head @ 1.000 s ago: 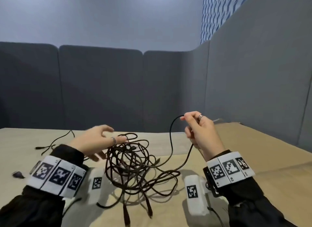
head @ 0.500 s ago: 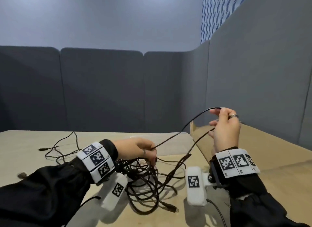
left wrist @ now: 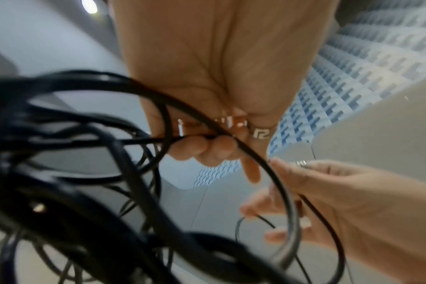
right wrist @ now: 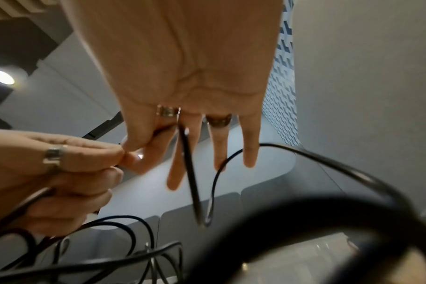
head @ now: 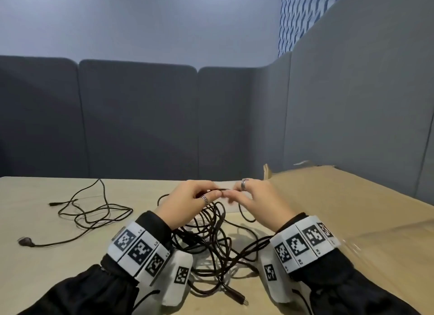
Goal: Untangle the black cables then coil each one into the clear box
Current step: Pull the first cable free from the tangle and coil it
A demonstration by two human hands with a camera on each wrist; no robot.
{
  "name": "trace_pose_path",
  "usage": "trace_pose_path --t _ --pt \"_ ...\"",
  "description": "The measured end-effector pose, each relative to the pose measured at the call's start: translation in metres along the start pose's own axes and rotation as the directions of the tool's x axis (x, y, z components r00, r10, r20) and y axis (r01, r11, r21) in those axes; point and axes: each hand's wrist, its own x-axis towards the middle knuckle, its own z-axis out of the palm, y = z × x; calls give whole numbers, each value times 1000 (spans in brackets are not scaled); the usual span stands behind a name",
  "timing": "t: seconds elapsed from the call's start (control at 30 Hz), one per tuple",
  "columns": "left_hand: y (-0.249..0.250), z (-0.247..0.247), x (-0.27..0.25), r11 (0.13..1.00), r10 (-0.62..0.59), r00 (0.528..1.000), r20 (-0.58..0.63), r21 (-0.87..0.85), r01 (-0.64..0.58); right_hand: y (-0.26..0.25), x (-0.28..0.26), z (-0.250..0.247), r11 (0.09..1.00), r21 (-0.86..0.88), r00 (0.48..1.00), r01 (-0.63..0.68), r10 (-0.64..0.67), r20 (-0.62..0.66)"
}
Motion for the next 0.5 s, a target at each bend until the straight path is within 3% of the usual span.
trace_pose_path --t 0.07,0.1,0.17,0.23,0.27,0.3,0.37,0.43,0.5 --pt "-5 -1 -2 996 -36 999 17 -79 37 -2 1 -5 988 154 986 20 6 -167" --pt "-9 -2 -4 995 -60 997 54 -74 64 0 3 -9 962 272 951 31 56 -304" --pt "-17 -8 -7 988 -151 977 150 -3 153 7 7 -26 815 569 778 108 287 -559" --pt "-23 -14 -7 966 -257 950 178 50 253 21 6 -48 639 744 594 193 527 -607" --pt "-26 -17 -7 959 -283 946 156 33 281 28 5 -54 629 760 573 164 567 -592" --pt "-28 -18 -6 958 -285 950 125 -8 288 31 4 -55 651 753 608 90 563 -559" --pt "-24 -18 -8 967 -237 965 111 -66 245 31 6 -43 752 655 749 -74 476 -461" --pt "-17 -14 -9 977 -189 952 242 -47 206 31 11 -28 849 510 871 -139 350 -346" --pt "-9 -11 -12 974 -215 873 438 37 221 32 12 -22 910 357 922 -211 307 -238"
